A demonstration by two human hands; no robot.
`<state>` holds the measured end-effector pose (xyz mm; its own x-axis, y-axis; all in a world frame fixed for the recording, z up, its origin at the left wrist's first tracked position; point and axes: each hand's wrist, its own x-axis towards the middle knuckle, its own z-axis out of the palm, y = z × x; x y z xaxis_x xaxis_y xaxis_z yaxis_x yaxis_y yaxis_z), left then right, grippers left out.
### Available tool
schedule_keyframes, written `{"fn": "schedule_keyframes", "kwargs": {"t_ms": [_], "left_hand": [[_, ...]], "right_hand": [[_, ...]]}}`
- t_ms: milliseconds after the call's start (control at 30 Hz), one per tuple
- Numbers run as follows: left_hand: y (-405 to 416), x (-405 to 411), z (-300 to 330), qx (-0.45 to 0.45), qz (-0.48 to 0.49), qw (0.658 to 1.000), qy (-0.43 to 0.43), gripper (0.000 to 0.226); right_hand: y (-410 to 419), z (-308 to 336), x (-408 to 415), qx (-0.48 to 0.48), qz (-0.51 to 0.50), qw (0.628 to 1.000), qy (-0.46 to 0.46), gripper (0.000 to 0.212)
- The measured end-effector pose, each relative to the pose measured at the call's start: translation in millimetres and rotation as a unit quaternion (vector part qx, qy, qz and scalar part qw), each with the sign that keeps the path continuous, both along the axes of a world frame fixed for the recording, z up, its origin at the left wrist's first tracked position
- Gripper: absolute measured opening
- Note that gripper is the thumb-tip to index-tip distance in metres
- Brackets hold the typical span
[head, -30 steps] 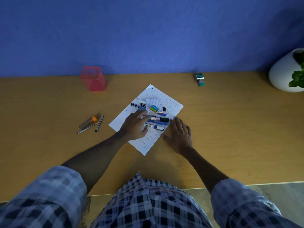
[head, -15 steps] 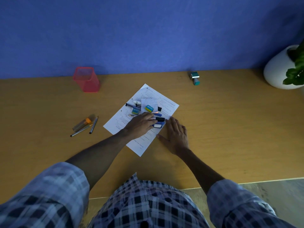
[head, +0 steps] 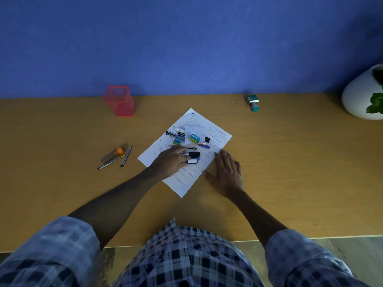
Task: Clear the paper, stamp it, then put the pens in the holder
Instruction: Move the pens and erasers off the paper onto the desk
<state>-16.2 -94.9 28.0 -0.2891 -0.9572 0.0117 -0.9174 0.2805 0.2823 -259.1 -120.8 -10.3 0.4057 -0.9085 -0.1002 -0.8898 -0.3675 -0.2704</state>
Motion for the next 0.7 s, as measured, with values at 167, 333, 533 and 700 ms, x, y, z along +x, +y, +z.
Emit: {"fn": "schedule_keyframes", "kwargs": {"t_ms": [167, 333, 533, 700], "left_hand": [[16.1, 30.1, 2.0, 0.001, 0.059, 0.998, -0.012, 0.032], [33.2, 64.6, 3.8, -0.008, 0.133, 0.991, -0.007, 0.032], [48.2, 87.6, 5.2, 0.019, 0.229, 0.972, 0.056, 0.034], [53.5, 103.2, 2.5, 0.018, 0.307, 0.951, 0.025, 0.028]], "right_hand": [[0.3, 0.9, -0.7, -0.008, 0.001, 1.0, -0.002, 0.087], [-0.3, 1.3, 0.4, -0.012, 0.004, 1.0, 0.011, 0.085], [-0.2, 0.4, 0.1, -0.012, 0.001, 1.0, -0.001, 0.085], [0.2, -0.4, 0.7, -0.018, -0.002, 1.0, -0.013, 0.085]]}}
